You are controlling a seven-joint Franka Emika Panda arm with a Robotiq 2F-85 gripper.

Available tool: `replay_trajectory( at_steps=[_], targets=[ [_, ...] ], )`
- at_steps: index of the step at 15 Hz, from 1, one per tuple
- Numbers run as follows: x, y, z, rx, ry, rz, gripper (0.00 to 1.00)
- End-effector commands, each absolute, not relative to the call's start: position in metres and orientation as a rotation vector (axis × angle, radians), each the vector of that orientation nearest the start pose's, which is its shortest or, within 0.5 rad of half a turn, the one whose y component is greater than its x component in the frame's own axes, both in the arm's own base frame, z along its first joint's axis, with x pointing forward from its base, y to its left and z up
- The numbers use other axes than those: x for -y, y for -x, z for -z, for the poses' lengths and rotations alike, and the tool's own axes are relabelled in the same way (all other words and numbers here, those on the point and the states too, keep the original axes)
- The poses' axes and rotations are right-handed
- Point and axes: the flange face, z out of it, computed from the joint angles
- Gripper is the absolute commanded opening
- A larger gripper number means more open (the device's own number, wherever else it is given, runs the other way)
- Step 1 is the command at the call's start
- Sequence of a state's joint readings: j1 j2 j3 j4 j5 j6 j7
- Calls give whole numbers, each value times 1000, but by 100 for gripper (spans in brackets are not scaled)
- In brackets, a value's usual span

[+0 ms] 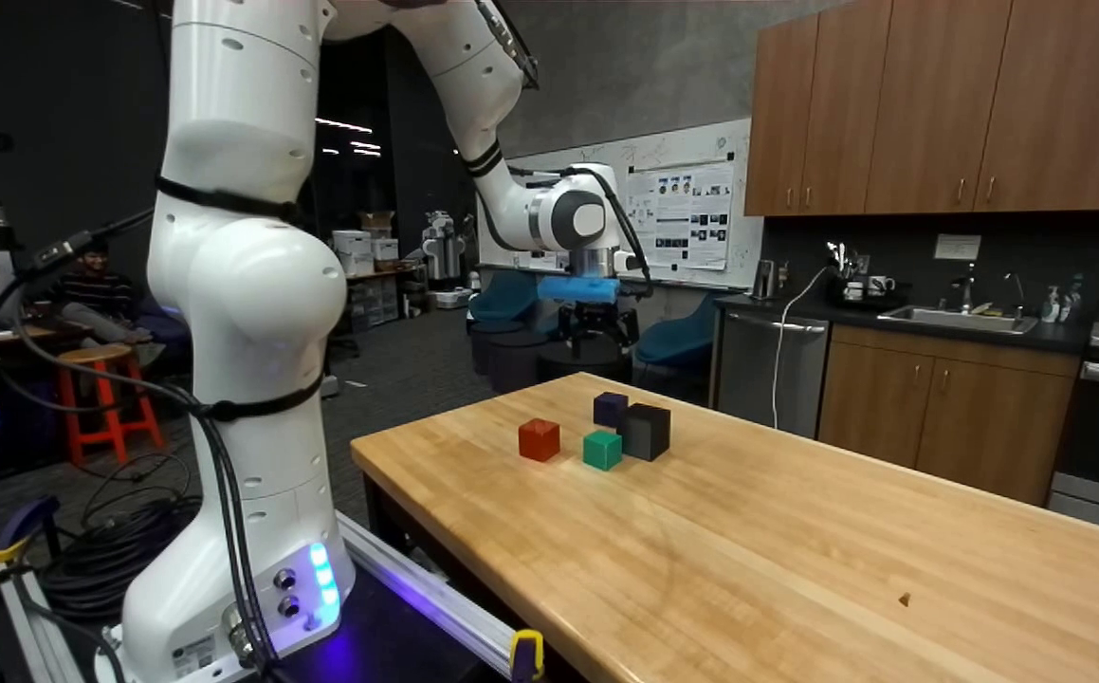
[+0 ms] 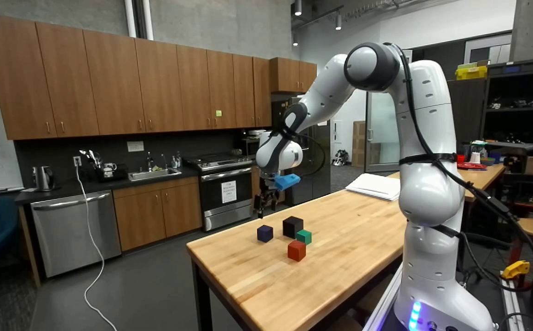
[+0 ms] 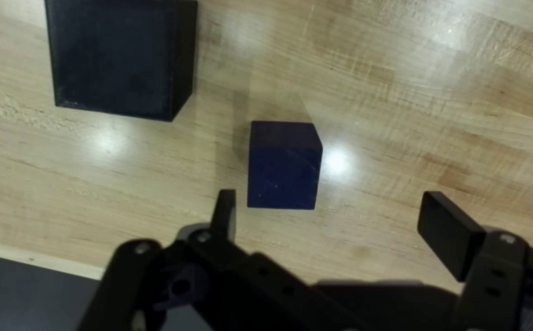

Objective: Remove the green block from on top of the orange block and then put the purple block on the orange block

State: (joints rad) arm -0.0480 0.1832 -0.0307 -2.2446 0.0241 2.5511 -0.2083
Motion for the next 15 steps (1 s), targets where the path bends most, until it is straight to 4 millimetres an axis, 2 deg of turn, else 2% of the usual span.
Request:
replay_trajectory(
  at_steps=[1, 6, 15],
  targets=[
    [43, -580, -287, 212, 3135, 142, 100],
    [48, -599, -269, 210, 3136, 92, 100],
    [54, -592, -225, 195, 3130, -22, 100]
  ],
)
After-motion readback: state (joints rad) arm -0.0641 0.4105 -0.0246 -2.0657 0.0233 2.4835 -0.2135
